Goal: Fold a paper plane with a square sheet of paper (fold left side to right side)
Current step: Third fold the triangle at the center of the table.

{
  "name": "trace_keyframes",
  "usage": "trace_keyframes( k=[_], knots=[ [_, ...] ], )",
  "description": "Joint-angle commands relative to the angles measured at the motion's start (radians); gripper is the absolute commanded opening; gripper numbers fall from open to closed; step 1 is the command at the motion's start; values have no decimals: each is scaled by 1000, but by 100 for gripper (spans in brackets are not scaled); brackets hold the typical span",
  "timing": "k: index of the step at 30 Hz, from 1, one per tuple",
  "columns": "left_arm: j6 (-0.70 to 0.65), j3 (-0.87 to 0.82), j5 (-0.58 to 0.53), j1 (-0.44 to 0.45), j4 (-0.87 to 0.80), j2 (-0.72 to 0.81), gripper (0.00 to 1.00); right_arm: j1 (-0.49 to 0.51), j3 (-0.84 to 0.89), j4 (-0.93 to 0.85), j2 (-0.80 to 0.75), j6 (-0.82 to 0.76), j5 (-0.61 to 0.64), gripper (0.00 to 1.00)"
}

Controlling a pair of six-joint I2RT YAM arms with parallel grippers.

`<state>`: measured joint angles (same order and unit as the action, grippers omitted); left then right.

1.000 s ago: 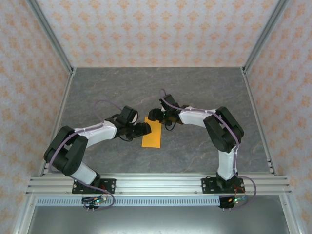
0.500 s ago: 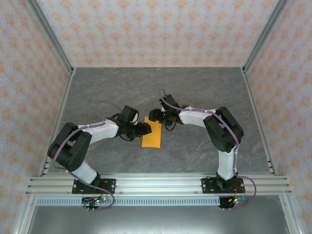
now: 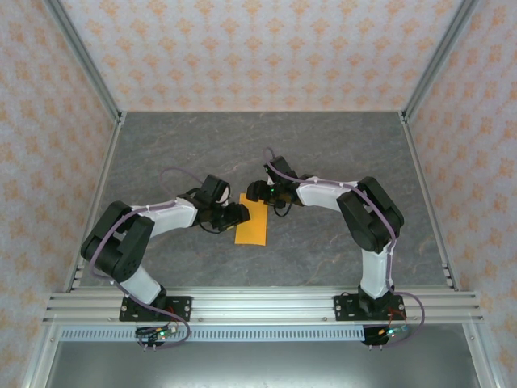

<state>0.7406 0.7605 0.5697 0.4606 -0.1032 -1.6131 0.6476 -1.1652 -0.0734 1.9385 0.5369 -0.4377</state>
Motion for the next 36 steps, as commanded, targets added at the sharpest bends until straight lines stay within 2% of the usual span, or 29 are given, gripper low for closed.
trace_keyframes(
  k=[1,11,20,26,30,36],
  knots=[
    [1,16,23,8,49,0,50,4,6,-20,27,-16,0,67],
    [-9,11,2,8,18,30,42,3,6,-21,27,-17,-1,67],
    [10,2,6,8,17,29,16,3,2,-28,-15,-78,31,70],
    [61,-15,5,8,35,44,8,3,84,3,-170,-171,103,80],
    [105,-20,17,8,54,47,5,22,220,34,-323,-223,147,81],
    [152,-18,31,7,55,51,2,169,421,98,-490,-303,221,82]
  ],
)
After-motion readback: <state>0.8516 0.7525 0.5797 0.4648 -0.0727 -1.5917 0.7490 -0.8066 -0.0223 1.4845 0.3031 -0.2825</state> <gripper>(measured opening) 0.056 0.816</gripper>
